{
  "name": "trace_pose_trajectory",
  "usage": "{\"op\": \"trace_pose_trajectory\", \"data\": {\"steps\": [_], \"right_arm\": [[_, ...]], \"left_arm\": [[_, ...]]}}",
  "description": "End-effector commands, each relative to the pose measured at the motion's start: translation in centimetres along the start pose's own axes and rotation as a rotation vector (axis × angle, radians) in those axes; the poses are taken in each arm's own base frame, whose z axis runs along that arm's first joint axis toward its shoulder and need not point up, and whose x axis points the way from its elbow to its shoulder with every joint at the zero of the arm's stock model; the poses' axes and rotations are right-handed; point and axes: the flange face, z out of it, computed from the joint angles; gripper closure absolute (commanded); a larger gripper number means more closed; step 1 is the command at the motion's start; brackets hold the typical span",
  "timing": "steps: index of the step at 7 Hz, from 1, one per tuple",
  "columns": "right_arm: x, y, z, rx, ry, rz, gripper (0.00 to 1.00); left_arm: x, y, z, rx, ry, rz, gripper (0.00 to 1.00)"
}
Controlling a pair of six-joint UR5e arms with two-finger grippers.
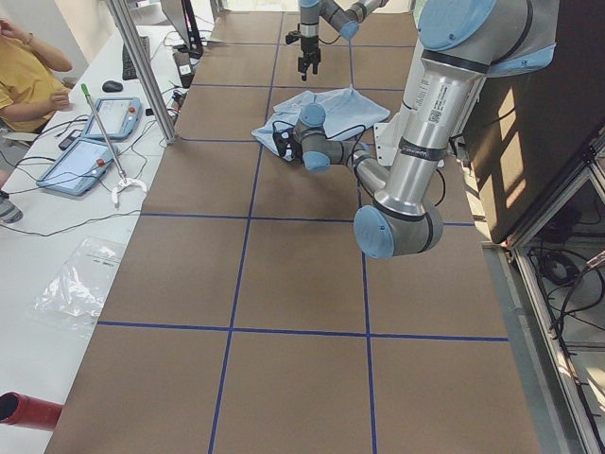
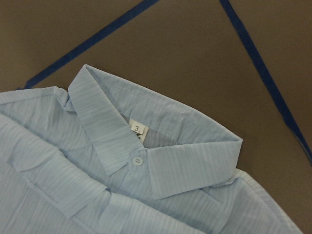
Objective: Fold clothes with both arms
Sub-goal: 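Rotate the shirt upright with both grippers, left pulling its edge farther away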
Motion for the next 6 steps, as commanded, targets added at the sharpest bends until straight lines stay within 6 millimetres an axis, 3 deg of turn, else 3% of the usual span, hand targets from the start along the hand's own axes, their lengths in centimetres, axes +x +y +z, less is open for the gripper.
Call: {"op": "trace_pose_trajectory", "data": {"steps": [1, 2, 3, 4, 5, 6], "right_arm": [[-0.1, 0.2, 0.0, -0.002, -0.001, 0.0, 0.0], [-0.4, 0.2, -0.2, -0.001, -0.008, -0.001, 0.0], [-0.6, 0.3, -0.3, 0.0, -0.012, -0.001, 0.0], [-1.0, 0.2, -0.4, 0.026, -0.02, -0.006, 0.0], [-1.5, 0.2, -0.4, 0.046, -0.026, -0.007, 0.0], [-2.6, 0.0, -0.3, 0.061, -0.035, -0.011, 0.0]], "left_arm": [[5.6, -11.0, 4.7, 0.13, -0.037, 0.073, 1.0], [6.7, -14.9, 6.9, 0.189, -0.012, 0.083, 1.0], [6.8, -17.4, 9.0, 0.227, -0.032, 0.159, 1.0], [8.3, -18.9, 8.5, 0.246, -0.031, 0.165, 1.0], [8.3, -18.9, 8.6, 0.246, -0.033, 0.169, 1.0], [8.9, -18.8, 8.4, 0.243, -0.026, 0.175, 0.47]]}}
